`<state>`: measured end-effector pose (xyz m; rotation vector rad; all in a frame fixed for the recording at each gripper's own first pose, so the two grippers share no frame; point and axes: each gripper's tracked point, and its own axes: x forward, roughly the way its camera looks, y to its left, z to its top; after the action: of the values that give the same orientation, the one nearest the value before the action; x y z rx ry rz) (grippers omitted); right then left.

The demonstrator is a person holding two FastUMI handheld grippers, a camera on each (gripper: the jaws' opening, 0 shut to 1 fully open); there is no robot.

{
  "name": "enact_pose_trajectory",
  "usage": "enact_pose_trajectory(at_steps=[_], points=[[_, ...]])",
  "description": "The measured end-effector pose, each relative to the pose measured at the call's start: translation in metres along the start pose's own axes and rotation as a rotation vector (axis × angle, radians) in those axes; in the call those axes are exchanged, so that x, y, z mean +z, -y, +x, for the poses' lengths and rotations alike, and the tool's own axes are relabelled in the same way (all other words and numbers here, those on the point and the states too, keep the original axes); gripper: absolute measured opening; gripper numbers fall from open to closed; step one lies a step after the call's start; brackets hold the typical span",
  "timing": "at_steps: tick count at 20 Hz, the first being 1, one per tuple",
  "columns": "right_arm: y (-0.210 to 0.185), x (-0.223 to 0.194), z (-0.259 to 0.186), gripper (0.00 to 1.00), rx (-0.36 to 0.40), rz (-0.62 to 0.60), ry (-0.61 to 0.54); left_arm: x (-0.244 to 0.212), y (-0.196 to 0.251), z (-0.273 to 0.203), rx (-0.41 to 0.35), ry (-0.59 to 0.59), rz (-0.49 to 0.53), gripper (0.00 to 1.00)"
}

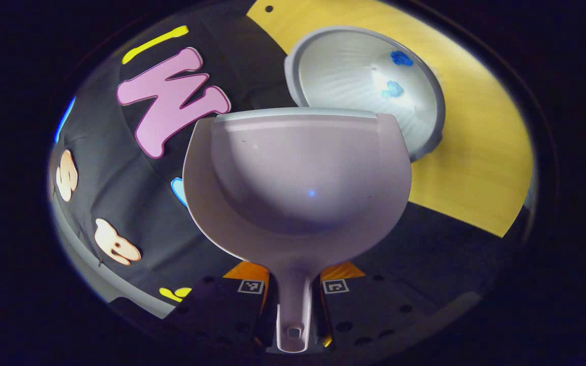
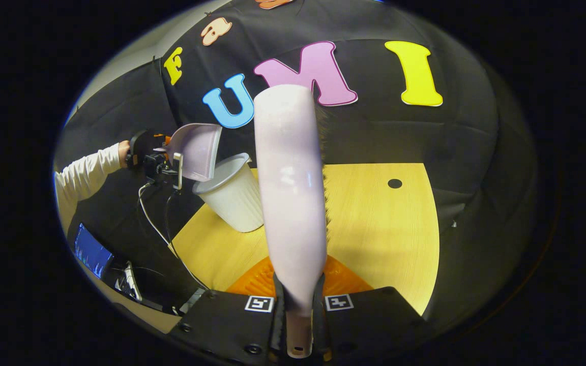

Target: Pick up the small broom and dustpan from the desktop, sweep the trash into the dustpan with the broom, and then empty the trash into the garbage bin.

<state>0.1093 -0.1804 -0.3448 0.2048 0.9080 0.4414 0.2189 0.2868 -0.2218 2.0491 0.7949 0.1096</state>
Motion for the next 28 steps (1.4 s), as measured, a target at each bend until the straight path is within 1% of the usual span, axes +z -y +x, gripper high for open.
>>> enact_pose_trajectory(at_steps=[2, 4, 5, 6, 8, 9, 12, 13, 15, 17, 18, 20, 22, 23, 24, 26, 27, 28], points=[[-0.004, 0.004, 0.0, 0.22, -0.014, -0.021, -0.001, 0.008, -0.005, -0.005, -0.018, 0.05, -0.217, 0.25], [-0.009, 0.017, -0.002, 0.22, -0.026, -0.041, 0.022, 0.017, -0.014, -0.015, -0.017, 0.116, -0.435, 0.25], [-0.014, 0.025, -0.003, 0.22, -0.023, -0.046, 0.038, 0.029, -0.018, -0.02, -0.025, 0.16, -0.553, 0.25], [-0.02, 0.033, -0.006, 0.22, -0.023, -0.046, 0.057, 0.038, -0.017, -0.023, -0.051, 0.203, -0.693, 0.24], [-0.027, 0.051, -0.01, 0.22, -0.025, -0.034, 0.1, 0.065, -0.021, -0.037, -0.126, 0.296, -0.912, 0.25], [-0.029, 0.059, -0.012, 0.22, -0.037, -0.026, 0.119, 0.085, -0.017, -0.044, -0.188, 0.338, -1.024, 0.25], [-0.025, 0.079, -0.011, 0.22, -0.097, -0.01, 0.16, 0.143, -0.019, -0.078, -0.321, 0.444, -1.279, 0.25], [-0.024, 0.083, -0.01, 0.22, -0.113, 0.009, 0.169, 0.162, -0.015, -0.081, -0.382, 0.458, -1.361, 0.25], [-0.021, 0.084, -0.003, 0.22, -0.138, 0.049, 0.16, 0.2, 0.004, -0.098, -0.547, 0.478, -1.521, 0.24], [-0.02, 0.08, 0.008, 0.22, -0.161, 0.097, 0.142, 0.226, 0.031, -0.116, -0.724, 0.44, -1.605, 0.25], [-0.014, 0.069, 0.016, 0.22, -0.187, 0.113, 0.112, 0.241, 0.05, -0.12, -0.789, 0.407, -1.623, 0.25], [-0.004, 0.036, 0.038, 0.22, -0.233, 0.189, 0.023, 0.271, 0.1, -0.129, -0.916, 0.32, -1.613, 0.25], [0.002, -0.011, 0.063, 0.22, -0.268, 0.263, -0.095, 0.3, 0.151, -0.134, -1.064, 0.215, -1.571, 0.25], [0.003, -0.039, 0.075, 0.22, -0.29, 0.275, -0.171, 0.315, 0.176, -0.133, -1.125, 0.164, -1.55, 0.25], [0.002, -0.071, 0.082, 0.22, -0.307, 0.3, -0.272, 0.323, 0.197, -0.137, -1.192, 0.101, -1.511, 0.25], [0.0, -0.123, 0.104, 0.23, -0.32, 0.339, -0.432, 0.335, 0.229, -0.131, -1.28, -0.008, -1.456, 0.25], [-0.004, -0.148, 0.111, 0.23, -0.322, 0.372, -0.512, 0.337, 0.236, -0.131, -1.32, -0.06, -1.408, 0.26], [-0.005, -0.159, 0.121, 0.23, -0.331, 0.392, -0.576, 0.339, 0.241, -0.133, -1.348, -0.105, -1.38, 0.27]])
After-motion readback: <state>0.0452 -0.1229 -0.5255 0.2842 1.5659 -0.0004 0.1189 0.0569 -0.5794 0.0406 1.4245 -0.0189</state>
